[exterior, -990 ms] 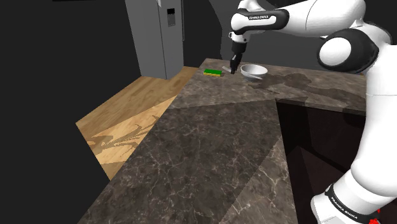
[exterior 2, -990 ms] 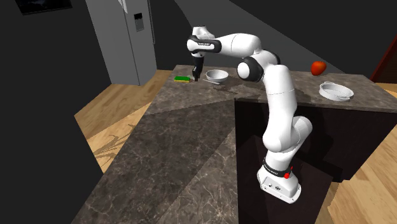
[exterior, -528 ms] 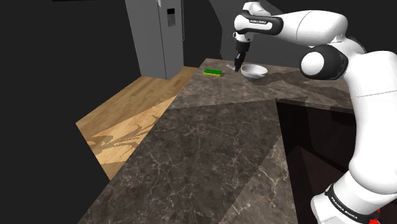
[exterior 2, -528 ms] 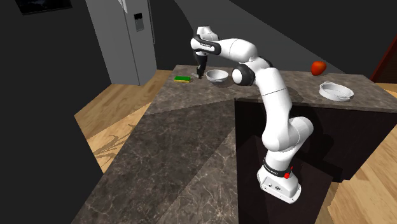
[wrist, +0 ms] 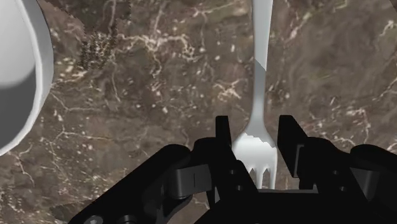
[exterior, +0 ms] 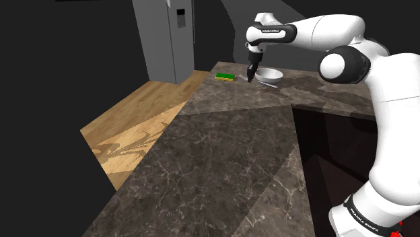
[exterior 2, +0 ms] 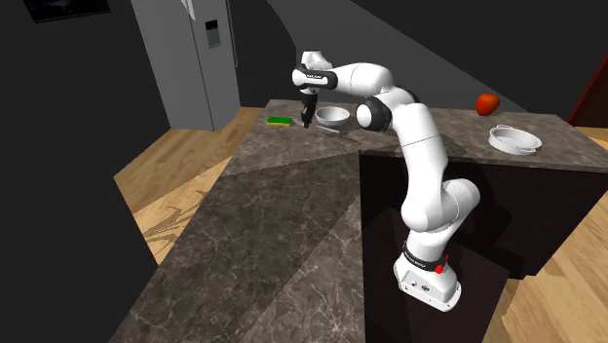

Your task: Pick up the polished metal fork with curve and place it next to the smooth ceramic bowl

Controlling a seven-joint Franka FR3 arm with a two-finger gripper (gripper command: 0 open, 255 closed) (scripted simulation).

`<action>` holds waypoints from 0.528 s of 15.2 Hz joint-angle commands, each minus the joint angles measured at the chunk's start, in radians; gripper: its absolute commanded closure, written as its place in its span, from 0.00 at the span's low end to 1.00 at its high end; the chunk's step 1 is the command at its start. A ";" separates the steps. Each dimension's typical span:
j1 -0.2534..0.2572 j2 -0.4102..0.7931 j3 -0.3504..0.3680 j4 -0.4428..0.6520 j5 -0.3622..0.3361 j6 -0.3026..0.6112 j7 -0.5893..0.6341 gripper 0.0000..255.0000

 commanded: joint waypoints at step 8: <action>-0.002 0.002 0.000 -0.118 0.001 0.120 -0.004 1.00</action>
